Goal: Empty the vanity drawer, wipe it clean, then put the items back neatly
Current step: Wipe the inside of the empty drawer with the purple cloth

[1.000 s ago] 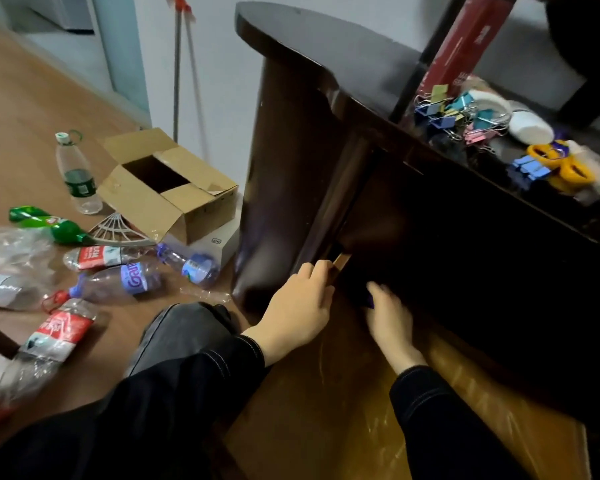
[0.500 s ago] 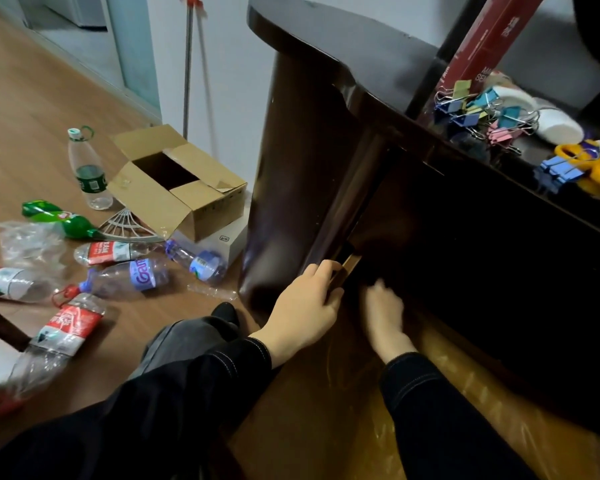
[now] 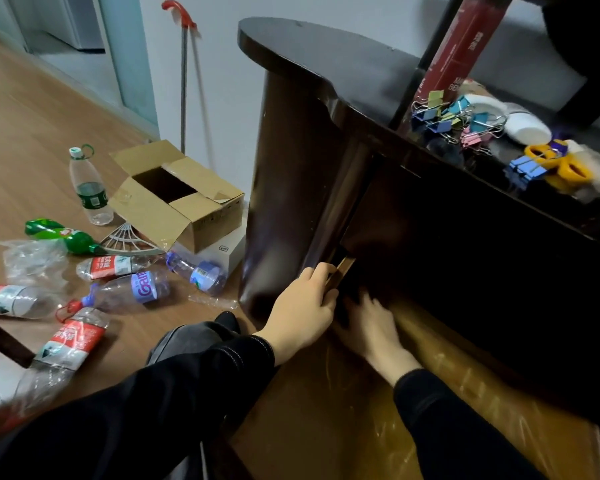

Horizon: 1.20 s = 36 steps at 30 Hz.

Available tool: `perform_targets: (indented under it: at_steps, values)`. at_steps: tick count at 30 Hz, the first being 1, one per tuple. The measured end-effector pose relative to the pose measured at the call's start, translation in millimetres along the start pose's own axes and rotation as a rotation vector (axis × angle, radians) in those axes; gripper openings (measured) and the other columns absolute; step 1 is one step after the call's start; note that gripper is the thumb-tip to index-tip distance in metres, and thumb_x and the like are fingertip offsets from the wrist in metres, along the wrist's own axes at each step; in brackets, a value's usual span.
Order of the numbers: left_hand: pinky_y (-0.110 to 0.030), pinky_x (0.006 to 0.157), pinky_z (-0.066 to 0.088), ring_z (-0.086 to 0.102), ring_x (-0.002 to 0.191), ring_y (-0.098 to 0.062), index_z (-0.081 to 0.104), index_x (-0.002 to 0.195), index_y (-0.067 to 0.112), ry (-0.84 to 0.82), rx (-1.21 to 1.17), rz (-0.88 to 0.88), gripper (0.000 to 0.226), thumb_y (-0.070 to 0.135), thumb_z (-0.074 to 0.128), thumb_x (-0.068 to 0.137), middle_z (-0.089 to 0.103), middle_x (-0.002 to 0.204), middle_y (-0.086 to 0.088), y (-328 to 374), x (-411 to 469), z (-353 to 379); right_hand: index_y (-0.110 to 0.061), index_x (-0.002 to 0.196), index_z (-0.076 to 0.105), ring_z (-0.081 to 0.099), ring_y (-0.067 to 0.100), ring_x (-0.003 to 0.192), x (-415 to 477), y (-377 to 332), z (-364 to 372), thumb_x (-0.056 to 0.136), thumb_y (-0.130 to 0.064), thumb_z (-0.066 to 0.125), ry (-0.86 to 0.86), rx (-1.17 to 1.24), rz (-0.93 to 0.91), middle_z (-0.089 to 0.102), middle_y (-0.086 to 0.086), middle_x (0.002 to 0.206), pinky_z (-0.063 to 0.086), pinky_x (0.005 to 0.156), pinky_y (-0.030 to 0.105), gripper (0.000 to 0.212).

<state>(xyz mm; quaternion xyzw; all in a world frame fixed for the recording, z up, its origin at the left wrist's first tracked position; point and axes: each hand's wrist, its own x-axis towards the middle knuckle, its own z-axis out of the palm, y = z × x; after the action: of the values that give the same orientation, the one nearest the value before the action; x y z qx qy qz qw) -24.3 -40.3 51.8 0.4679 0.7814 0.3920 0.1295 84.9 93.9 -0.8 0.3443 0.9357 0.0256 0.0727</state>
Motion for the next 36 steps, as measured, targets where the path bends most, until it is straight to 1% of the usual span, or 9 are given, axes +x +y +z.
perform_targets:
  at_steps: [2, 5, 10, 14, 17, 24, 26, 30, 36]
  values:
    - [-0.042, 0.087, 0.045, 0.057, 0.104, -0.028, 0.045, 0.127, 0.023, -0.003, -0.002, -0.002, 0.029, 0.029, 0.049, 0.099, 0.055, 0.113, -0.003, 0, 0, -1, -0.035, 0.15, 0.039, 0.049, 0.034, 0.129, -13, 12, 4, 0.099, -0.043, 0.052, 0.013, 0.016, -0.069, 0.036, 0.013, 0.154, 0.052, 0.097, 0.042, 0.053]
    - [-0.042, 0.089, 0.046, 0.057, 0.106, -0.028, 0.044, 0.128, 0.022, -0.009, 0.006, -0.008, 0.029, 0.029, 0.049, 0.1, 0.056, 0.116, -0.003, 1, 0, -2, -0.031, 0.15, 0.042, 0.048, 0.037, 0.134, 0, 31, 5, 0.101, -0.014, 0.052, 0.019, 0.004, 0.03, 0.035, 0.013, 0.157, 0.047, 0.104, 0.043, 0.053]
    - [-0.043, 0.087, 0.047, 0.058, 0.102, -0.027, 0.044, 0.127, 0.022, -0.019, 0.021, -0.012, 0.028, 0.028, 0.049, 0.1, 0.056, 0.114, -0.003, 4, 0, -3, -0.014, 0.144, 0.048, 0.059, 0.03, 0.121, 20, 17, -4, 0.102, -0.006, 0.048, 0.092, 0.098, 0.177, 0.047, 0.014, 0.147, 0.049, 0.094, 0.037, 0.042]
    - [-0.038, 0.088, 0.047, 0.058, 0.103, -0.023, 0.045, 0.126, 0.026, -0.012, -0.01, -0.008, 0.027, 0.029, 0.05, 0.1, 0.056, 0.117, 0.0, 1, 1, -1, -0.015, 0.159, 0.021, 0.057, 0.031, 0.128, -9, 16, 12, 0.093, 0.004, 0.061, 0.134, 0.119, 0.045, 0.036, 0.016, 0.158, 0.051, 0.101, 0.038, 0.079]
    - [-0.037, 0.087, 0.047, 0.058, 0.102, -0.021, 0.045, 0.126, 0.027, -0.013, -0.019, -0.007, 0.027, 0.03, 0.05, 0.099, 0.056, 0.115, 0.002, -1, 2, -1, -0.023, 0.151, 0.042, 0.059, 0.029, 0.123, -11, 26, 12, 0.093, 0.0, 0.061, 0.148, 0.104, -0.123, 0.05, 0.01, 0.146, 0.053, 0.099, 0.038, 0.064]
    - [-0.037, 0.088, 0.048, 0.058, 0.103, -0.018, 0.046, 0.129, 0.028, -0.032, -0.028, -0.026, 0.027, 0.031, 0.048, 0.101, 0.057, 0.117, 0.003, 4, 1, -5, -0.014, 0.131, 0.057, 0.06, 0.032, 0.117, 22, 21, -5, 0.102, -0.007, 0.048, 0.205, 0.225, 0.114, 0.061, 0.012, 0.129, 0.051, 0.092, 0.042, 0.031]
    - [-0.037, 0.09, 0.046, 0.057, 0.106, -0.019, 0.048, 0.128, 0.028, -0.013, -0.05, -0.026, 0.025, 0.028, 0.043, 0.103, 0.058, 0.118, 0.002, 3, 0, -5, -0.018, 0.14, 0.054, 0.055, 0.038, 0.122, 5, 7, 7, 0.104, -0.014, 0.045, 0.157, 0.231, 0.043, 0.054, 0.017, 0.139, 0.048, 0.099, 0.048, 0.037]
    - [-0.04, 0.091, 0.046, 0.056, 0.107, -0.021, 0.048, 0.128, 0.029, -0.016, -0.07, -0.025, 0.027, 0.021, 0.037, 0.105, 0.058, 0.117, 0.001, 0, 1, -5, -0.031, 0.149, 0.046, 0.051, 0.037, 0.132, -37, 1, 35, 0.101, -0.012, 0.054, 0.155, 0.178, -0.194, 0.039, 0.014, 0.157, 0.048, 0.107, 0.042, 0.052]
    - [-0.043, 0.092, 0.048, 0.057, 0.106, -0.022, 0.049, 0.13, 0.027, -0.018, -0.051, -0.032, 0.029, 0.018, 0.037, 0.104, 0.059, 0.116, -0.001, 4, -2, -7, -0.018, 0.145, 0.049, 0.053, 0.03, 0.132, 12, 23, 5, 0.098, -0.002, 0.055, 0.241, 0.24, 0.163, 0.046, 0.011, 0.153, 0.046, 0.104, 0.042, 0.05]
